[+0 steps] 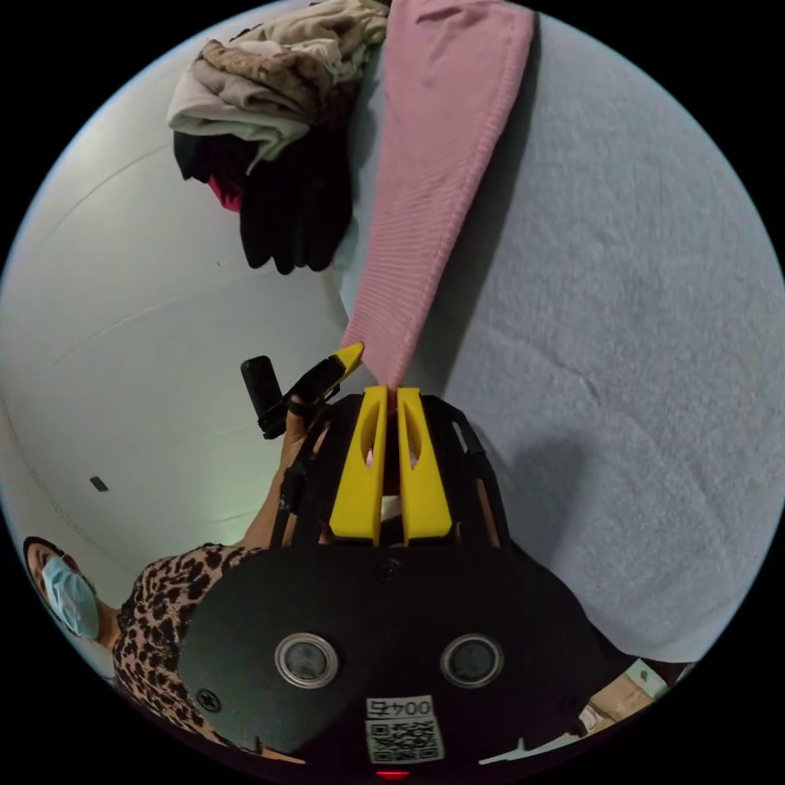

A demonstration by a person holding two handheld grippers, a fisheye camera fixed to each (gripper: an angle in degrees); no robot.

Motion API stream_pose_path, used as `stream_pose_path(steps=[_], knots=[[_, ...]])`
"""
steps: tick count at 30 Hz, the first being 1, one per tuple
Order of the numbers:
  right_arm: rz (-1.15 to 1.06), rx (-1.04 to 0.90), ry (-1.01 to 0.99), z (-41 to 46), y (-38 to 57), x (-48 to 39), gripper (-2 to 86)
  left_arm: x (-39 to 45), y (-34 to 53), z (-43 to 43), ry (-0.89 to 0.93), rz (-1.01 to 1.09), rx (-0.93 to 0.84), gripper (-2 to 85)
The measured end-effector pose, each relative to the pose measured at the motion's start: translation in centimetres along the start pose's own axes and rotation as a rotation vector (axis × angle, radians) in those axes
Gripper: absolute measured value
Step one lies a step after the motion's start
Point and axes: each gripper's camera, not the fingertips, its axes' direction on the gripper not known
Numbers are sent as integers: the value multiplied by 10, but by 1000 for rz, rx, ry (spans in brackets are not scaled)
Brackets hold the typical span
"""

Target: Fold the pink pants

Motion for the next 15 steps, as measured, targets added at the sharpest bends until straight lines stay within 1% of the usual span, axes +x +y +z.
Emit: stream_pose_path(steps=[4,7,10,12,13,15], knots=[[14,-73,-15,-8,17,18,27,-34,9,10,-7,-95,11,31],[-101,4,-17,-46,42,11,48,-46,9,3,17,-85,41,40],[-187,144,28,-103,82,7,56,-40,6,-15,-29,-14,80,58],[-197,294,56,-156,124,17,62,-24,-2,-21,39,70,127,63],[-189,336,62,-170,136,21,64,-19,-6,-19,67,91,129,63],[-111,502,100,-224,184,47,68,4,-26,10,185,171,55,65]])
